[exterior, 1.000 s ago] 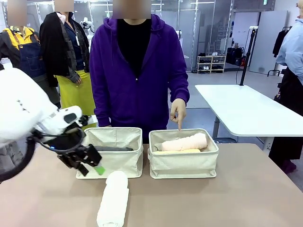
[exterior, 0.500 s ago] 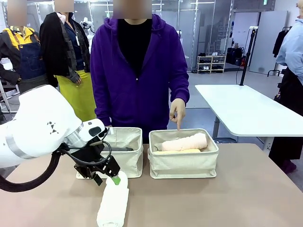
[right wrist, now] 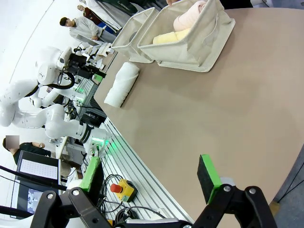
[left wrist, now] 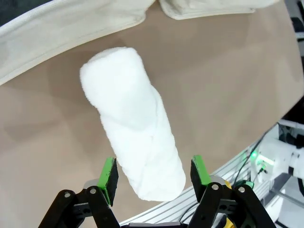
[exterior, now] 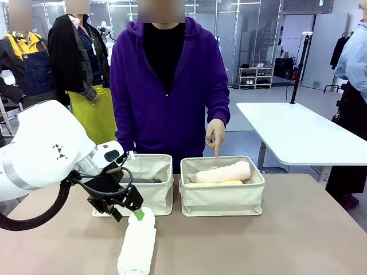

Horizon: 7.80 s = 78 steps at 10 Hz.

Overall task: Divide the towels into two baskets.
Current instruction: Pick up one hotel-folded towel from the bottom of the table and place it in the Fabric basket indicated by the person.

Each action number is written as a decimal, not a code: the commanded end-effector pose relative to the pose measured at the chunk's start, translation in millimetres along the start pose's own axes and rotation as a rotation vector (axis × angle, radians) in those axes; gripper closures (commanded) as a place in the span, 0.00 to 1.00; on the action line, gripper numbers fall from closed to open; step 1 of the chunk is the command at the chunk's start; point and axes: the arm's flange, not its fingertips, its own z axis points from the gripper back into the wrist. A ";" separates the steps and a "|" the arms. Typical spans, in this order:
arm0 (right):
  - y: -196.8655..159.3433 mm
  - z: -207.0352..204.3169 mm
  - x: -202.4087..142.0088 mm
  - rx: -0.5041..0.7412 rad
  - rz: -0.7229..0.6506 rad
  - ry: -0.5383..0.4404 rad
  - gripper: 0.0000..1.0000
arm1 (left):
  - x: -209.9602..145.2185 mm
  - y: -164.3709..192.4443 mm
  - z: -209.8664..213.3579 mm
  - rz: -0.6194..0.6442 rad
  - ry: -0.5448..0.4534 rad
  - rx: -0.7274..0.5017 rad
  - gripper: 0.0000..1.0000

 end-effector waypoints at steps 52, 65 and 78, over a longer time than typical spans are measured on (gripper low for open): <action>4.9 0.0 0.5 0.007 -0.010 -0.014 0.00 | 246.4 -269.2 -79.4 -1.606 0.025 0.419 0.60; 4.9 0.0 0.5 0.007 -0.010 -0.014 0.00 | 244.0 -248.3 -105.0 -1.467 0.106 0.493 0.00; 4.9 0.0 0.5 0.007 -0.010 -0.014 0.00 | 248.8 -242.8 -110.9 -1.496 0.096 0.455 0.00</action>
